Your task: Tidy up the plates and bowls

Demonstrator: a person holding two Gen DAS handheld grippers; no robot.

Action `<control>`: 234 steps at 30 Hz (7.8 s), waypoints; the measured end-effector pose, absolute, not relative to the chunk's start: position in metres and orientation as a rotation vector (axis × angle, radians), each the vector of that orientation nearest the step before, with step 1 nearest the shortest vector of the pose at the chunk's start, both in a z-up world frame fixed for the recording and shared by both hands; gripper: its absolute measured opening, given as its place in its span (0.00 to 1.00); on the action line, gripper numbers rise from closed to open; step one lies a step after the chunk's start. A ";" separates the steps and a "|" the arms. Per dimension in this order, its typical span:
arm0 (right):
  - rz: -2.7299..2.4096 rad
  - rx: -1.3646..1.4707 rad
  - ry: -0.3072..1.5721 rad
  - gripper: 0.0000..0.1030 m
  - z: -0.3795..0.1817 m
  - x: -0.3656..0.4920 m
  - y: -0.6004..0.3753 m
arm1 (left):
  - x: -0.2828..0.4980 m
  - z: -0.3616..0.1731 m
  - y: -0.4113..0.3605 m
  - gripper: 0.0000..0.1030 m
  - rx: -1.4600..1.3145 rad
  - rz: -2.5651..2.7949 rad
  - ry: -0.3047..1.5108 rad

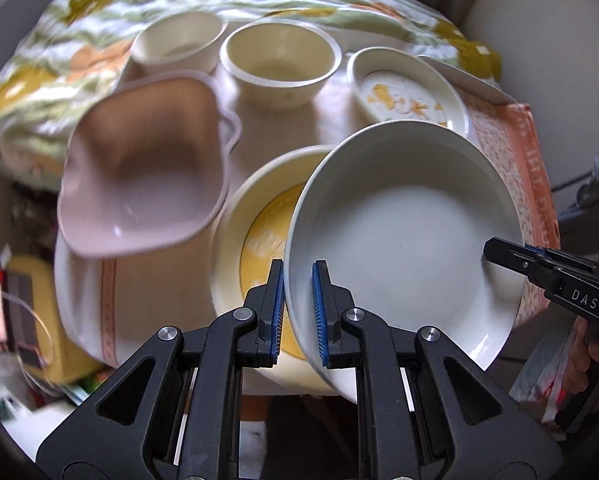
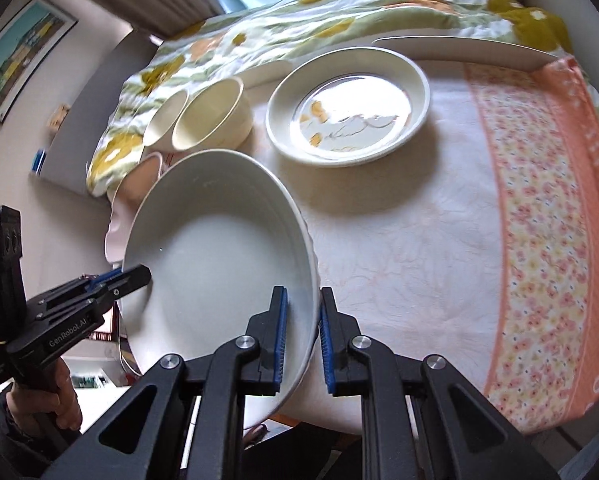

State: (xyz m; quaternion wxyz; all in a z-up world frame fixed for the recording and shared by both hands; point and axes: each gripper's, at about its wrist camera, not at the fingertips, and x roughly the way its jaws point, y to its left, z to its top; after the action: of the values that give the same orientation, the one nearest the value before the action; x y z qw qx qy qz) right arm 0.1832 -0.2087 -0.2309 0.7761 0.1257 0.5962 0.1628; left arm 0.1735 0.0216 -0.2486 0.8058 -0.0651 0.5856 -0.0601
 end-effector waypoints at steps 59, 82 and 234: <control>0.230 -0.239 1.112 0.14 -0.268 0.175 -0.135 | 0.167 -0.289 -0.002 0.12 0.146 0.055 1.178; 0.219 -0.061 1.040 0.14 -0.213 0.184 -0.155 | 0.177 -0.215 0.007 0.14 0.066 -0.043 1.053; 0.291 -0.054 1.051 0.15 -0.244 0.154 -0.147 | 0.166 -0.283 -0.018 0.17 0.358 0.018 1.117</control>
State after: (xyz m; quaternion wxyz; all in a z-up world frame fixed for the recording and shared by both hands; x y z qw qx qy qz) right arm 0.1543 -0.1474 -0.2442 0.8545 -0.0259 0.4999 0.1386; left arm 0.1663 -0.0176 -0.2834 0.8329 0.1689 0.5269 0.0083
